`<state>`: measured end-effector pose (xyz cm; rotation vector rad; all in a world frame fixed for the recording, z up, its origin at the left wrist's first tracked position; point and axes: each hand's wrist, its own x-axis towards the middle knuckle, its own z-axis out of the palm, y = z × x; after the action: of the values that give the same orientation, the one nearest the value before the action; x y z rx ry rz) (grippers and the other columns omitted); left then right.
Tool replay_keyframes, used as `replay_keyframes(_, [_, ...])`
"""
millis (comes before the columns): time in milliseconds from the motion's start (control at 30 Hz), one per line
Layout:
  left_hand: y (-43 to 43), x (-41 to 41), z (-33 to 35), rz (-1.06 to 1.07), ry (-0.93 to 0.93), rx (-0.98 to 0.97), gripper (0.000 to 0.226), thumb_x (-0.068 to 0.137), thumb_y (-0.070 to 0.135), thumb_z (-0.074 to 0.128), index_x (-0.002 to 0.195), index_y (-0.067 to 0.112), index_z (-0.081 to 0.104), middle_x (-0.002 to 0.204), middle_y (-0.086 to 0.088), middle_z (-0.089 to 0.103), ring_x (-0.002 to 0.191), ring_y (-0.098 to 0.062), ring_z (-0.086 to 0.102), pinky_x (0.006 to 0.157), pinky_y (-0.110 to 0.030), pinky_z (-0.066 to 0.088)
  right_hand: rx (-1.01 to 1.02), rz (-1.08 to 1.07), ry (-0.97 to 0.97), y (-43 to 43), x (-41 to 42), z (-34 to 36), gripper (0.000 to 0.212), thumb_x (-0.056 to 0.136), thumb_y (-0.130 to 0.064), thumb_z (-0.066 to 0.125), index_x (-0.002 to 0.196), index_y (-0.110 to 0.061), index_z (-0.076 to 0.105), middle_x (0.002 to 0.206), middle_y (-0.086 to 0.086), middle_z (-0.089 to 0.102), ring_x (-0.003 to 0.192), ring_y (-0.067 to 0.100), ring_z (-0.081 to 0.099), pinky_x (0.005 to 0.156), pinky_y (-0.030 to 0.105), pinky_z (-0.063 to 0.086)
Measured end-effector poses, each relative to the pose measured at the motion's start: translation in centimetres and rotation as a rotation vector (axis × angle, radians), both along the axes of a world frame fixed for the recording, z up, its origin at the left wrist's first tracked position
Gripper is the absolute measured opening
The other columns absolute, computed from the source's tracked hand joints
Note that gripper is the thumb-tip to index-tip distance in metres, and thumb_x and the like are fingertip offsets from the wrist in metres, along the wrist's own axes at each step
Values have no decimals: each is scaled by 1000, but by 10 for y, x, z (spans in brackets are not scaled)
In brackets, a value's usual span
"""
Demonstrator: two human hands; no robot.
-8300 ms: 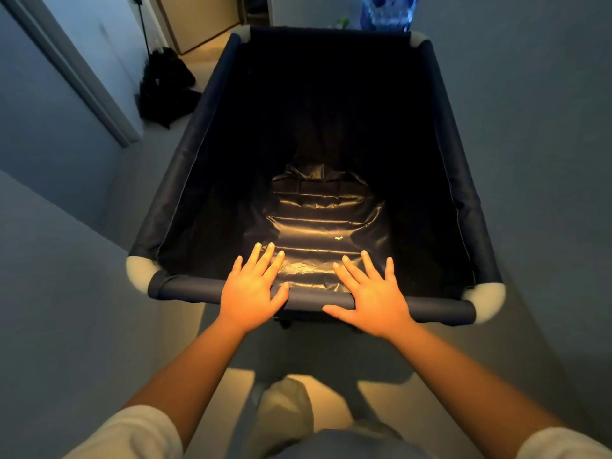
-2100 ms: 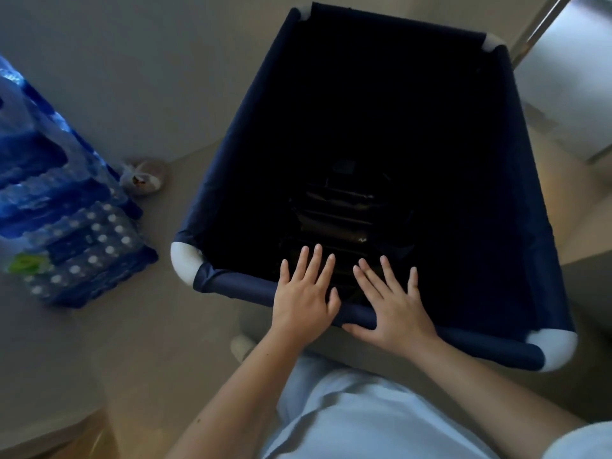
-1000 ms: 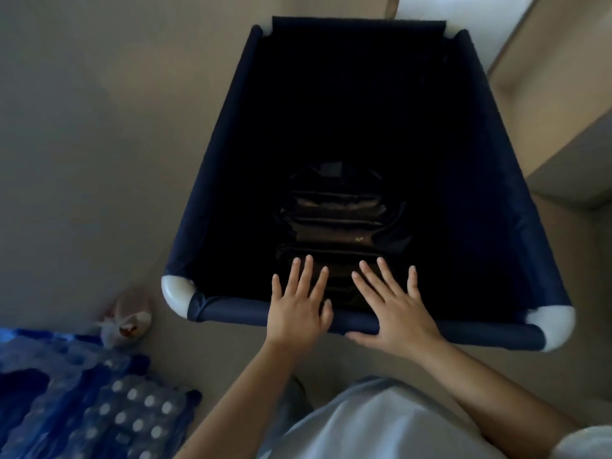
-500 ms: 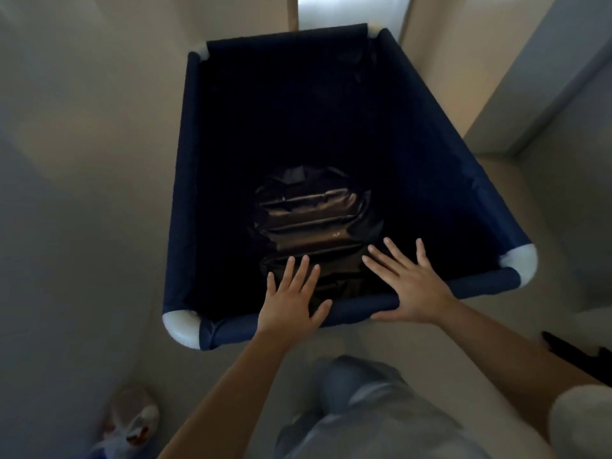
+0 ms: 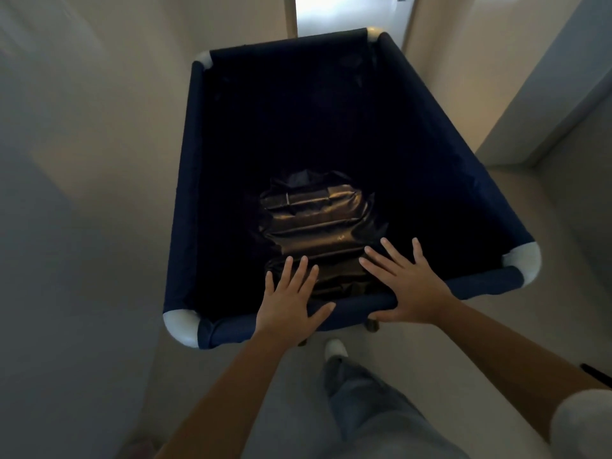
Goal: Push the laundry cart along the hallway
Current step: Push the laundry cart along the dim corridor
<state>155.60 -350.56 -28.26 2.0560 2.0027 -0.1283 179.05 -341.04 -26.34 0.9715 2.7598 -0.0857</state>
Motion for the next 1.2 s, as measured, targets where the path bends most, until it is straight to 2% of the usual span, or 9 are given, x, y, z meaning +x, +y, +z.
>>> replay_keyframes(100, [34,-15,0,24,-12,0,86,73,73,-9,146,28,-6,155,4,-14,137,-17,-24,109,-46,-14,16,12,-5,33,-17,4,93,73,-78,31,142,-16,35,149,6,34,138,35,21,102,65,3])
replay_keyframes(233, [76,-35,0,45,-22,2,90,69,75,-14,146,28,-4,155,4,-11,139,-19,-22,111,-48,-10,9,11,19,76,-37,2,92,75,-79,29,144,-19,28,152,3,25,140,33,13,104,63,-2])
replay_keyframes(333, [109,-49,-1,63,-33,15,91,69,76,-14,146,29,-4,155,4,-11,137,-16,-25,111,-48,-9,41,34,25,107,-51,1,89,76,-77,31,141,-17,37,147,5,37,137,35,25,102,66,11])
replay_keyframes(433, [140,-62,-2,68,-36,30,91,71,76,-12,146,27,-1,155,4,-9,136,-15,-24,111,-48,-7,47,41,41,138,-65,2,87,76,-76,33,138,-15,41,144,7,42,134,36,30,100,67,14])
replay_keyframes(500, [160,-71,-2,66,-34,36,91,72,77,-11,147,27,1,156,4,-7,139,-17,-20,111,-48,-7,38,35,20,158,-75,4,88,76,-76,32,139,-15,39,145,7,40,135,36,28,101,67,11])
replay_keyframes(667, [211,-93,-5,58,-39,54,93,71,78,-14,147,27,2,156,4,-3,141,-19,-15,112,-49,-5,-14,8,-7,211,-96,0,92,75,-80,26,146,-23,13,154,1,9,141,32,-4,103,58,-20])
replay_keyframes(733, [230,-102,-5,50,-45,54,92,72,77,-12,147,26,1,156,4,-3,141,-19,-15,112,-48,-5,-10,-8,-14,231,-104,-1,93,74,-81,26,146,-24,7,154,0,2,140,31,-11,101,55,-26])
replay_keyframes(967, [294,-132,-3,32,-63,35,85,74,72,-8,146,26,-3,156,2,-8,140,-21,-17,112,-49,-6,-9,-53,-43,293,-135,0,94,74,-78,33,147,-25,9,153,-1,1,139,29,-12,103,55,-24])
replay_keyframes(1200, [345,-152,-3,30,-37,19,76,84,68,6,146,26,-3,156,1,-9,140,-23,-18,111,-51,-6,7,-43,-43,347,-153,-5,92,74,-80,30,146,-29,2,152,-4,-7,138,25,-21,100,51,-32])
